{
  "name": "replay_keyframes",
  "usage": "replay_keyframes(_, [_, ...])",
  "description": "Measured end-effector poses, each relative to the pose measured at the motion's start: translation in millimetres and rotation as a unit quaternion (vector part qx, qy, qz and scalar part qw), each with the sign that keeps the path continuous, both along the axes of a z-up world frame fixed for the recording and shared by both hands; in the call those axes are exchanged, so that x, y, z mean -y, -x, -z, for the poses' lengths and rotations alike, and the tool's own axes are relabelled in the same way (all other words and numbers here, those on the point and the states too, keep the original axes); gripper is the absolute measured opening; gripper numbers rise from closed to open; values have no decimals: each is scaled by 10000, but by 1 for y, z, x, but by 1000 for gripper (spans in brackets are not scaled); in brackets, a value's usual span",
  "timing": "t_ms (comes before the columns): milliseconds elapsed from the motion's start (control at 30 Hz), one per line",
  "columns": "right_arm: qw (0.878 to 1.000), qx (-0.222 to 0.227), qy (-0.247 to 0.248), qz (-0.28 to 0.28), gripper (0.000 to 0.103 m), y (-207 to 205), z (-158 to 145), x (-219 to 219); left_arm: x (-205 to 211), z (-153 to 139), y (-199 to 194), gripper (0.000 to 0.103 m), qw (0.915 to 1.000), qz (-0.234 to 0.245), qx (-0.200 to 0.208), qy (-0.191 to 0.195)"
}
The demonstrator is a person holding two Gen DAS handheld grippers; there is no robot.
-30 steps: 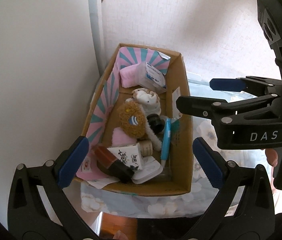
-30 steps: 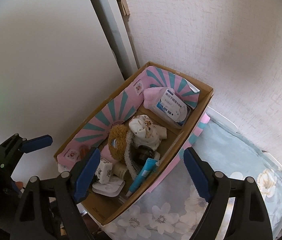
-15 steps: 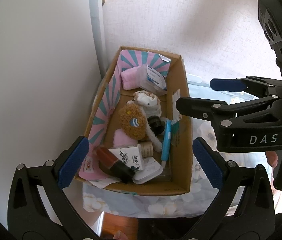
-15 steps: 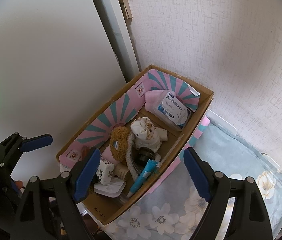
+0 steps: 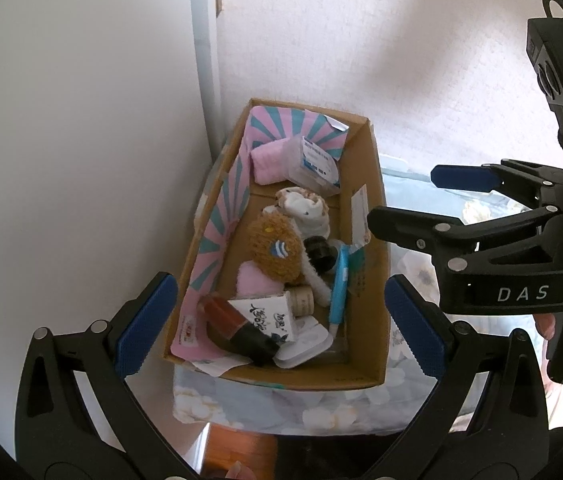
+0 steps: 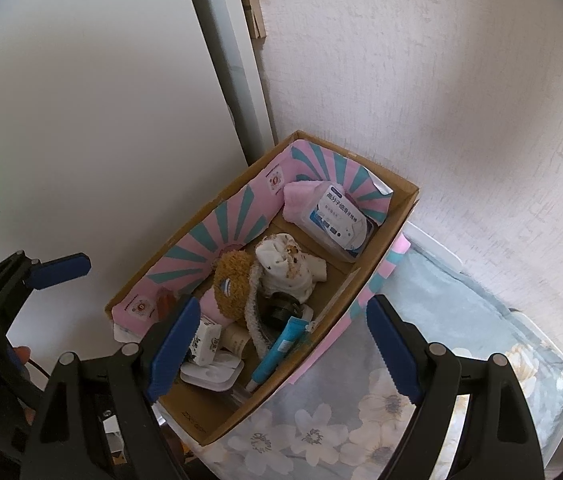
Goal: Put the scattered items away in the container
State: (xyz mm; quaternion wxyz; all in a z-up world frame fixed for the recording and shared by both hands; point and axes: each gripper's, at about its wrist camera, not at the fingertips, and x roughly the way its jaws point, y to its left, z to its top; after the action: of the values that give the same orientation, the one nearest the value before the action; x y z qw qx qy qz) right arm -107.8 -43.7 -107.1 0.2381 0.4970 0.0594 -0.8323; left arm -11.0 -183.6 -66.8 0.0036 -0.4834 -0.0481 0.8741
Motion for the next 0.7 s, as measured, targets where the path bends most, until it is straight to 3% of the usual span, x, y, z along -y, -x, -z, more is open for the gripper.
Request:
replay_keyframes(400, [9997,-141,-61,177,82,-12,-16,-3,1,-13,-4,103,9998,-27,-6,180])
replay_keyframes(700, [9952,-446,-179,850,82,-42,-54,-48,-15,-38,-7,103,9997,-14,-198,113])
